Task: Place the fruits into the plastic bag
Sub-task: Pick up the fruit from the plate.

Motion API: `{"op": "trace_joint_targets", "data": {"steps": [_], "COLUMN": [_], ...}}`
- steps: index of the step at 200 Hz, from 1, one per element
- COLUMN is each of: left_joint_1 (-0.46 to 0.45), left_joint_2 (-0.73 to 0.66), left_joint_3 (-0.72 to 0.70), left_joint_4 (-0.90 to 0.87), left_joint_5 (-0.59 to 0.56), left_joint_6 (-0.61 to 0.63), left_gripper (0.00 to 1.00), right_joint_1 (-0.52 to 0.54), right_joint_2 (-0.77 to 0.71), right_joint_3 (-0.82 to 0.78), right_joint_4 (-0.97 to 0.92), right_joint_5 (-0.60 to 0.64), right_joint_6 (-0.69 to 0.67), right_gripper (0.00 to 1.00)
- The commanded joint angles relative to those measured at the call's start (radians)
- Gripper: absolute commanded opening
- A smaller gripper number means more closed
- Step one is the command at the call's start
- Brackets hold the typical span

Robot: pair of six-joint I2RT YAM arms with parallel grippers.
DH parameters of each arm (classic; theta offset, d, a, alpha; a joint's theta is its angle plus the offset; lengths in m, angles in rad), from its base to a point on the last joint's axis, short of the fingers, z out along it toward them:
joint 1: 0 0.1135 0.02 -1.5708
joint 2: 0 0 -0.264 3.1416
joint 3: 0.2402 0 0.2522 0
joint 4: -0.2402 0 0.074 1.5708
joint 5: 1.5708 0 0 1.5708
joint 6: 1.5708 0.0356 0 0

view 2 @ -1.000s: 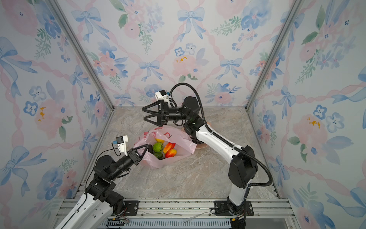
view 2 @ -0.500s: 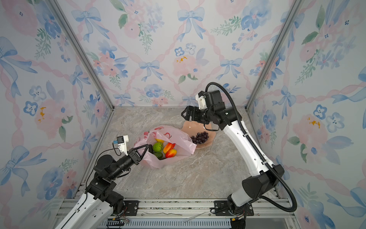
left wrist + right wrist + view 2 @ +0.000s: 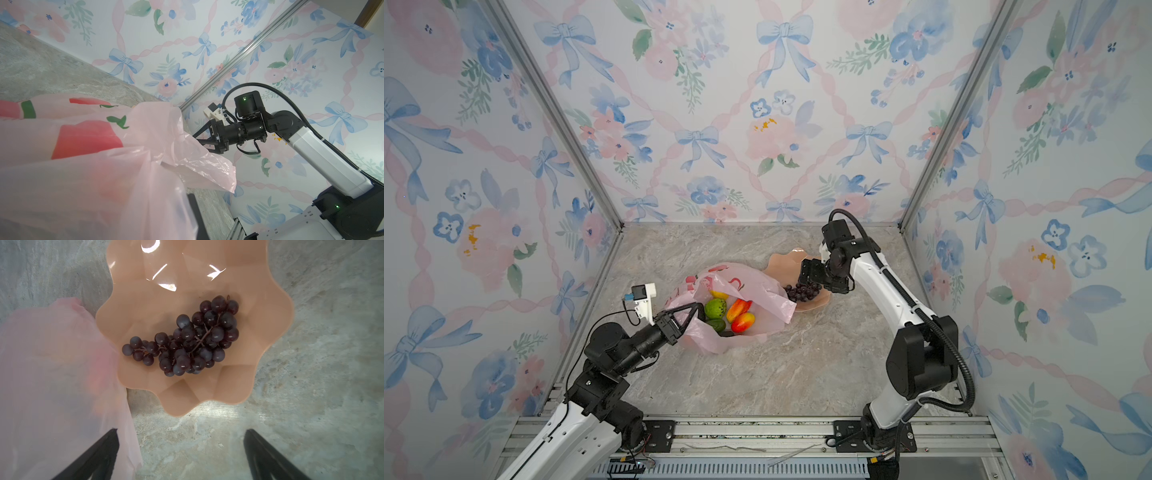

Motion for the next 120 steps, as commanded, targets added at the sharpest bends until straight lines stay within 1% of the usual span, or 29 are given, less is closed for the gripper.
{"op": "trace_joint_targets", "data": {"steps": [1,63,91,120], "left_joint_1": [0.007,0.008,0.010,0.009], "left_joint_2": [-0.001,-0.005,-0.010,-0.014], "left_joint_3": [0.026,0.027,0.026,0.023], "left_joint_4": [0.005,-0.012,-0.019,-0.026], "left_joint_5": [0.010,0.001,-0.005,-0.005], "left_joint_6": [0.032,0.045,0.050,0.053], "left_gripper": [0.00,0.00,0.00,0.00], "right_joint_1": [-0.010,-0.055,-0.061,-0.061], "right_joint_2": [0.057,0.171,0.220,0.268], "right_joint_3": [-0.008,-0.028,-0.022,-0.008], "right_joint_4": [0.043,0.169,0.196,0.225], "right_joint_5": [-0.018,-0.055,-0.038,-0.026], "right_joint_6": [0.017,0.103,0.142,0.175], "right_gripper": [0.96,0.96,0.97,1.00]}}
